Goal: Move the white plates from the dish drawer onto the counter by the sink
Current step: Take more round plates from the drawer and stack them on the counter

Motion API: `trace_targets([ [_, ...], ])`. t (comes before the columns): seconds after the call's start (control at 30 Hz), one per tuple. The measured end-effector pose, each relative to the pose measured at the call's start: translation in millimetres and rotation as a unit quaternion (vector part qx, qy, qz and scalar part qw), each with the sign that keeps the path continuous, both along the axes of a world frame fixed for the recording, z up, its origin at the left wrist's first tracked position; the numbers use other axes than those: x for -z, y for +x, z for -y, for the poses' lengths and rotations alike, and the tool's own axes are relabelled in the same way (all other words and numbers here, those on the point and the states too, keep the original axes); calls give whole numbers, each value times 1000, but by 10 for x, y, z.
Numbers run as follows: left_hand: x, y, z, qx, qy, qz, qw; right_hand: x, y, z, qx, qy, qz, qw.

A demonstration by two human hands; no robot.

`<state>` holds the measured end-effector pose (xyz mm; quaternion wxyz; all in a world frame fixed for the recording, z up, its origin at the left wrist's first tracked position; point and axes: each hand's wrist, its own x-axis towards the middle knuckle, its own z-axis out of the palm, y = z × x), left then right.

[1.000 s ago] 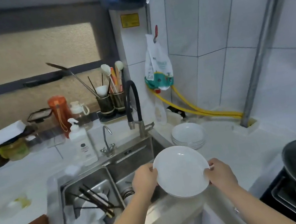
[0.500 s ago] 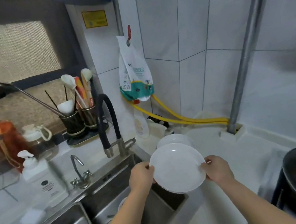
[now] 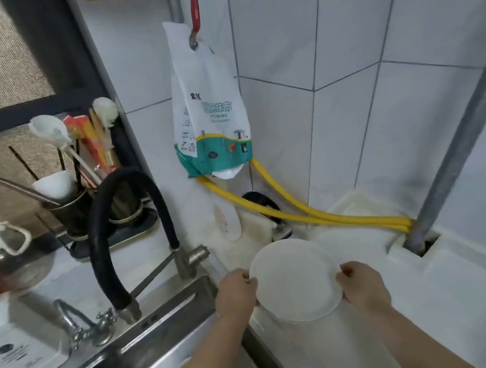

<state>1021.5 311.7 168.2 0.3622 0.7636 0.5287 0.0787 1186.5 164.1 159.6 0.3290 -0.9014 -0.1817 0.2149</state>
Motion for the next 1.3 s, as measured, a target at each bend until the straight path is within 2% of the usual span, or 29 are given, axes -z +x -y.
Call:
trace_targets([
  [0.3,236,295,-212,-38,-1,-23,999,194,319,-297,-23,-41,5,999],
  [0.73,392,315,-272,-49,13,-56,997,330,300,-341,-27,-59,22,998],
  [0.97,355,190,-222,7,21,-71,997,373,194,-266,-53,-83,57,993],
  [1.1,340,117,-95,53,46,-124,990,413,130,-177,-61,-97,55,992],
  [1.17,238,-417,120,93,58,-138,984,212,-393,44,-62,-83,61,993],
  [1.3,326,-497,238,138,70,-170,973,228,-462,134,-85,-96,64,990],
])
